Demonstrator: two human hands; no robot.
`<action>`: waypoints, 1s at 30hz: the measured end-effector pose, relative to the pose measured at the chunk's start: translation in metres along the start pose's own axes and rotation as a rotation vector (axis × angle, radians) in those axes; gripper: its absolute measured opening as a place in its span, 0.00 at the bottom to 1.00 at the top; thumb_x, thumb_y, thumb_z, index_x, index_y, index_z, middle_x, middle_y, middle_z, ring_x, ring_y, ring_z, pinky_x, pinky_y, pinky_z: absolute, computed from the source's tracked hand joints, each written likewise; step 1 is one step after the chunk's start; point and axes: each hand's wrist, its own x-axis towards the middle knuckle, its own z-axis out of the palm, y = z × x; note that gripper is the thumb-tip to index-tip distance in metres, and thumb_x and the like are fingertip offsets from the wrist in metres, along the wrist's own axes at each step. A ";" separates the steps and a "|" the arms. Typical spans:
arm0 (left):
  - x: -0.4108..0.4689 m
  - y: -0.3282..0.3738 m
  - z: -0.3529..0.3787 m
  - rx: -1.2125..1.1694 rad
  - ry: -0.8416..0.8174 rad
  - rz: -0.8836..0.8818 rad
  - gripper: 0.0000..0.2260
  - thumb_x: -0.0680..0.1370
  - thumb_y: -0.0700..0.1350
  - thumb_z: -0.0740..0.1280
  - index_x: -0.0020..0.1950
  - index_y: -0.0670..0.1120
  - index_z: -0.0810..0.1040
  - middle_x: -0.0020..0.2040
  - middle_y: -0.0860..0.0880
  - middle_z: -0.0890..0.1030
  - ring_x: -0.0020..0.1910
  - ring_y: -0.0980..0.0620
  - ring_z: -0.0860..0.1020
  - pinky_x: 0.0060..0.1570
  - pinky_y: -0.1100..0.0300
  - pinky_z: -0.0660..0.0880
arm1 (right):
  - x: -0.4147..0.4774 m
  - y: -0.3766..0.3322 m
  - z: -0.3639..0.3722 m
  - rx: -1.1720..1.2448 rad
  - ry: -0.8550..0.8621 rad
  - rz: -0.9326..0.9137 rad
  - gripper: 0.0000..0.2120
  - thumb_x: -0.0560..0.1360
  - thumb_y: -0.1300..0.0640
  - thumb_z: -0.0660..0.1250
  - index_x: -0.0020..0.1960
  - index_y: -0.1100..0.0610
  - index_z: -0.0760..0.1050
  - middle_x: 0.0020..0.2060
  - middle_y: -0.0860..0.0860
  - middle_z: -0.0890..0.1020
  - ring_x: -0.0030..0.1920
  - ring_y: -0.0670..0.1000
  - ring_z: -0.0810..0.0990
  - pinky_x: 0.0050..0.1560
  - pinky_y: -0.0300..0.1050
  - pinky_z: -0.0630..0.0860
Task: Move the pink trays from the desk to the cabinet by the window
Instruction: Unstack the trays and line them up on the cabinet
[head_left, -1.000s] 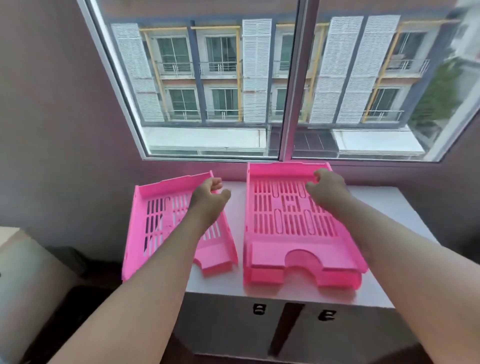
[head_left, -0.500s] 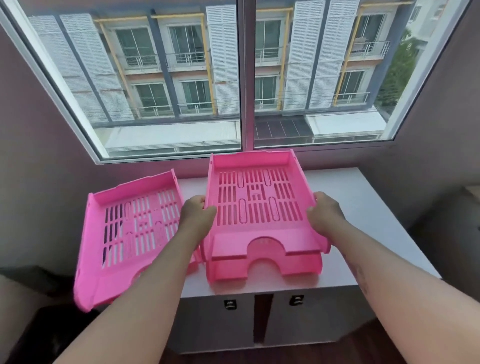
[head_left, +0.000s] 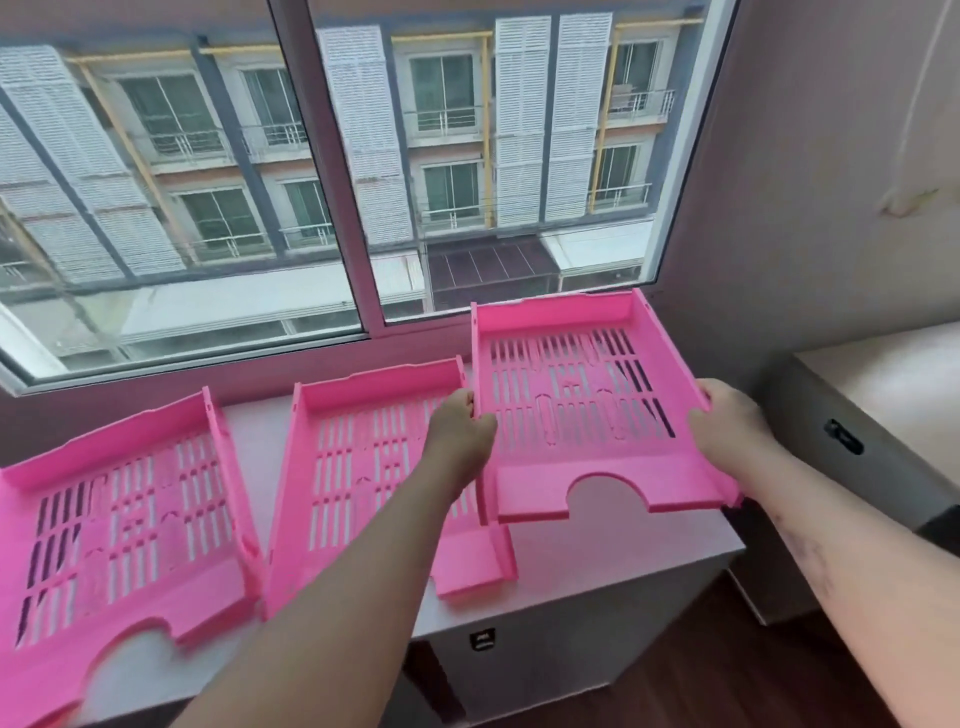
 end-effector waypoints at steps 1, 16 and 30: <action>0.003 0.002 0.013 0.013 -0.005 -0.008 0.09 0.77 0.37 0.62 0.54 0.35 0.76 0.50 0.34 0.81 0.39 0.48 0.73 0.39 0.49 0.75 | 0.009 0.009 -0.004 0.000 -0.004 0.006 0.17 0.76 0.68 0.55 0.61 0.60 0.75 0.50 0.60 0.80 0.44 0.57 0.74 0.39 0.45 0.70; 0.004 -0.017 0.074 0.340 0.007 -0.097 0.35 0.81 0.41 0.63 0.82 0.47 0.48 0.83 0.49 0.42 0.80 0.45 0.57 0.57 0.62 0.71 | 0.059 0.079 0.028 0.168 -0.179 -0.006 0.22 0.77 0.66 0.54 0.67 0.56 0.74 0.51 0.52 0.81 0.46 0.53 0.79 0.45 0.46 0.76; 0.021 -0.023 0.059 -0.001 0.002 -0.203 0.32 0.82 0.47 0.60 0.82 0.46 0.48 0.82 0.46 0.54 0.80 0.45 0.56 0.77 0.43 0.57 | 0.057 0.065 0.064 -0.426 -0.002 -0.417 0.25 0.77 0.55 0.61 0.74 0.60 0.67 0.70 0.58 0.73 0.70 0.60 0.72 0.71 0.60 0.66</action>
